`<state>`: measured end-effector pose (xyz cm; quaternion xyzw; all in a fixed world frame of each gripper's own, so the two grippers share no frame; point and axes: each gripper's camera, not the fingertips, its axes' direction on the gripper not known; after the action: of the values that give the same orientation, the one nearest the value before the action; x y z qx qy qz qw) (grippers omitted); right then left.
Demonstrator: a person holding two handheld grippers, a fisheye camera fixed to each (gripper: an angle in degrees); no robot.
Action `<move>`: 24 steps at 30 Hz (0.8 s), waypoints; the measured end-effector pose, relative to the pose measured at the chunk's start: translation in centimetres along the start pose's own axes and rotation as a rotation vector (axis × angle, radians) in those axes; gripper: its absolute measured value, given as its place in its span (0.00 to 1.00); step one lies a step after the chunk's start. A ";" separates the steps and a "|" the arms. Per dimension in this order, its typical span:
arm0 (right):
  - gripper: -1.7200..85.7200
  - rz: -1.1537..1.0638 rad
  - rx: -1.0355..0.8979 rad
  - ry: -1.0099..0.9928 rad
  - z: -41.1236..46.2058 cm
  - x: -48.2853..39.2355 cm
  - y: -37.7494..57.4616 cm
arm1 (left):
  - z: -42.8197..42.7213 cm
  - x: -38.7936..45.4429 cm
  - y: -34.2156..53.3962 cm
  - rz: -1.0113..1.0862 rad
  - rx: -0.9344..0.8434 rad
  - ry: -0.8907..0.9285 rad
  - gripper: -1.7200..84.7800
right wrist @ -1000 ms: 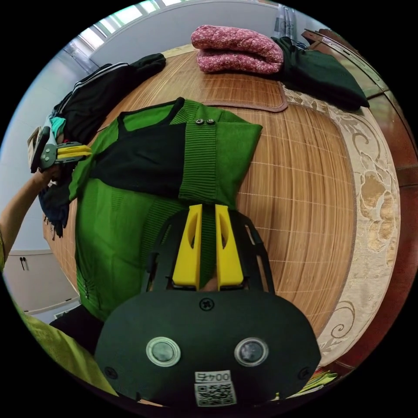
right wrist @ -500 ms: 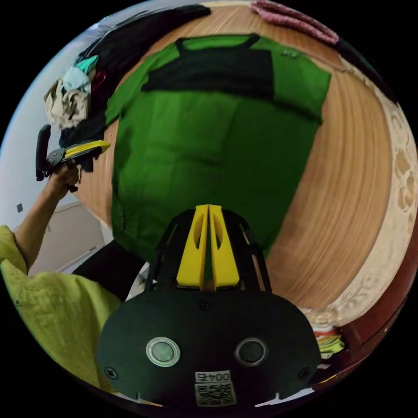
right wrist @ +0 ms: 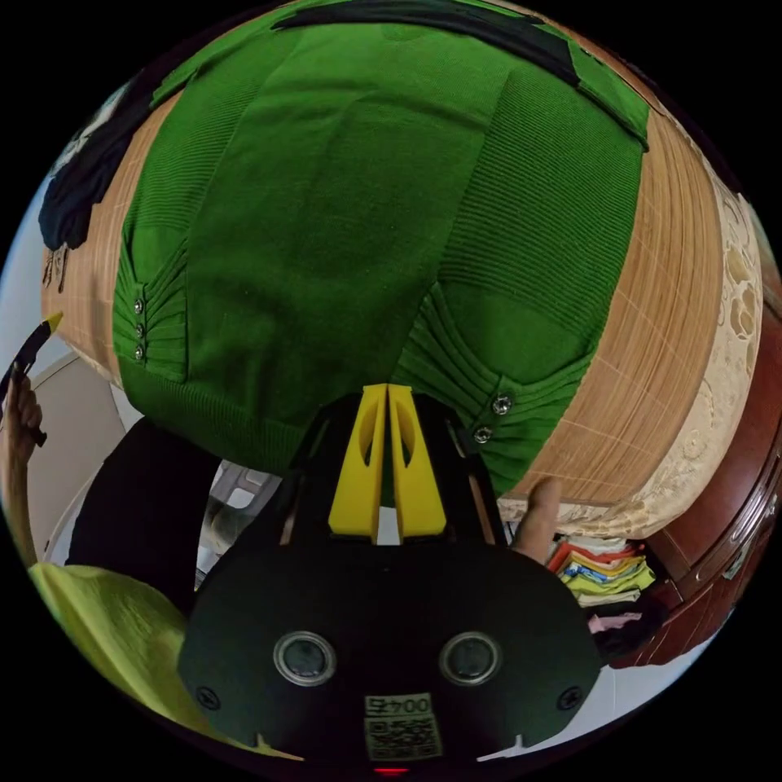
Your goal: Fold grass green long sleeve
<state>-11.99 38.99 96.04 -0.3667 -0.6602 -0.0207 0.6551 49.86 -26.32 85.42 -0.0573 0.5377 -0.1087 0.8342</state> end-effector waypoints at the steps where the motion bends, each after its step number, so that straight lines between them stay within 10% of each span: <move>1: 0.01 -0.003 0.012 -0.023 0.4 0.4 0.0 | -0.5 -1.8 0.6 -0.029 0.036 0.003 0.04; 24: 0.01 0.073 -0.037 -0.053 6.7 1.8 -3.0 | -4.0 -25.3 -7.3 -0.092 0.351 -0.114 0.17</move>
<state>-19.02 41.00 98.05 -0.4031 -0.6630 0.0007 0.6308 35.31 -27.22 107.67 0.0584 0.4591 -0.2351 0.8547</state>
